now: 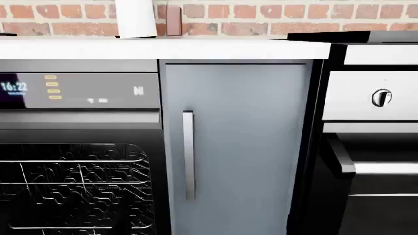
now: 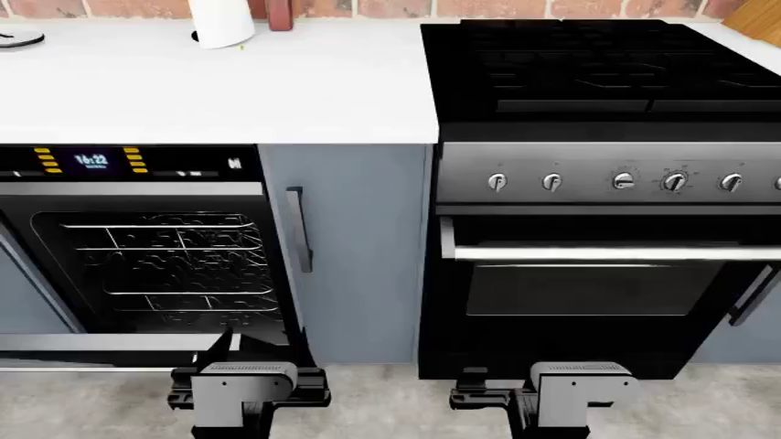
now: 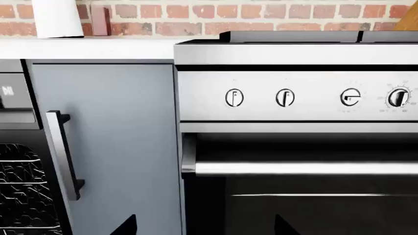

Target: Close the dishwasher door

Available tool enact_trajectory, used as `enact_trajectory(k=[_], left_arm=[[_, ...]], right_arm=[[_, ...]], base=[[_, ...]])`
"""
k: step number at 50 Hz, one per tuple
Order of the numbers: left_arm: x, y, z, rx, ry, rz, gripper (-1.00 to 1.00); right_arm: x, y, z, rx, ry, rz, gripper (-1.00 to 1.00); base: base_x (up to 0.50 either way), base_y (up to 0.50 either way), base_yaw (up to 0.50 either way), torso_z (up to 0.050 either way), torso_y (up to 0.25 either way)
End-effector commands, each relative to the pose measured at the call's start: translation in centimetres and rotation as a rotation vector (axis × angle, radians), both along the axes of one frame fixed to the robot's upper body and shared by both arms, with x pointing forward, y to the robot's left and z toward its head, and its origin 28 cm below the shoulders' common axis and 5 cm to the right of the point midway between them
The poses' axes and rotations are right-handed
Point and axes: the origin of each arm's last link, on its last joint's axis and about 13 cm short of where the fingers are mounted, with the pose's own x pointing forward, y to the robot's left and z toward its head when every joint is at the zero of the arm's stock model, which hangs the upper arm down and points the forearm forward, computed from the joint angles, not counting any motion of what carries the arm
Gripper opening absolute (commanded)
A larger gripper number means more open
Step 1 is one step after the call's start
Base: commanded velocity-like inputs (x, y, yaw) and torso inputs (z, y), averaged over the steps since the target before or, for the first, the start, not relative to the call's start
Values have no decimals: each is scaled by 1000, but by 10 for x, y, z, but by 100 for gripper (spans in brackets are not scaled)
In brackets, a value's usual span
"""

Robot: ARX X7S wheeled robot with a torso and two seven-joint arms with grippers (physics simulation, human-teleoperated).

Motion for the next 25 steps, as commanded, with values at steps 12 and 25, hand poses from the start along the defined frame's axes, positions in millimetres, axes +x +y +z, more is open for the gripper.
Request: enact_trajectory(k=[12, 25], left_arm=[[-2, -4, 12, 0, -64, -68, 100], [1, -4, 5, 9, -27, -52, 100]], right_arm=[[0, 1, 6, -71, -50, 6, 100], [5, 1, 6, -79, -51, 3, 100]], base=[[0, 0, 0, -8, 0], [0, 0, 0, -50, 0]])
